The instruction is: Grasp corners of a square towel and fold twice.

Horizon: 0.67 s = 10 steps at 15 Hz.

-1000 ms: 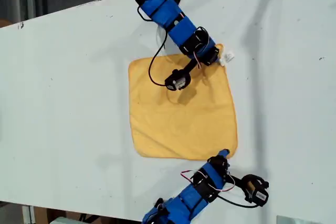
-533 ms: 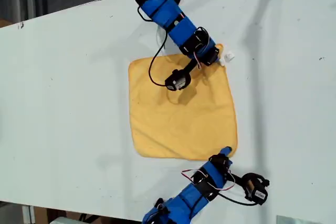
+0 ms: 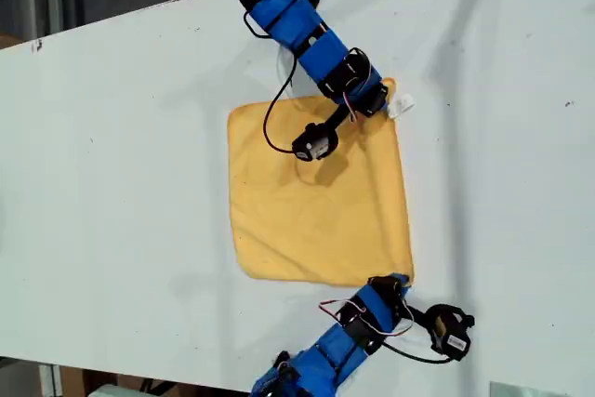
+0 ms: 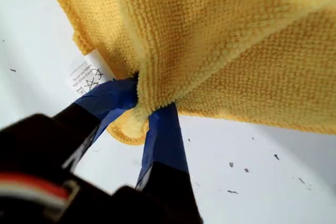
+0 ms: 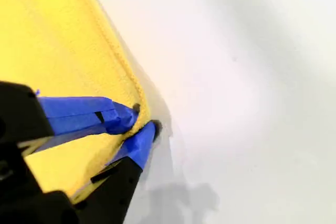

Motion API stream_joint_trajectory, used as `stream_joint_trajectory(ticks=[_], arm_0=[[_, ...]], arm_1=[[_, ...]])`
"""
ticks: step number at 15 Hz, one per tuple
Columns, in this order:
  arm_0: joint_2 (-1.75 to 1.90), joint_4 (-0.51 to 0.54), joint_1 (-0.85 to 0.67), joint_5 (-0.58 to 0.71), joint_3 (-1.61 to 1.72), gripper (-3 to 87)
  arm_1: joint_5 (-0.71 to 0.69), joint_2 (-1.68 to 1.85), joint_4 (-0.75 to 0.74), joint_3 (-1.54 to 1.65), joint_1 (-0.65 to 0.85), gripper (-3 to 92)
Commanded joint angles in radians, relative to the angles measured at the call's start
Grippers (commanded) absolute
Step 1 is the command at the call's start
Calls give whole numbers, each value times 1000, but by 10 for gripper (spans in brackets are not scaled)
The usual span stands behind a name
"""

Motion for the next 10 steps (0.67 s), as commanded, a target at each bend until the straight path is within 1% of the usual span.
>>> stream_joint_trajectory(ticks=[1, 2, 3, 5, 10], arm_0=[[-84, 535, -46, 46, -440, -26], [-146, 687, -81, 84, -595, -26], [-149, 707, -123, 152, -626, -26], [-132, 712, -212, 267, -629, -26], [8, 716, -428, 549, -626, -26]], arm_1=[[-12, 21, 44, -34, 11, -1], [-17, 23, 100, -69, 18, -1], [-26, 38, 160, -106, 28, -1], [-61, 146, 219, -121, 74, -1], [-253, 528, 221, -92, 339, -1]])
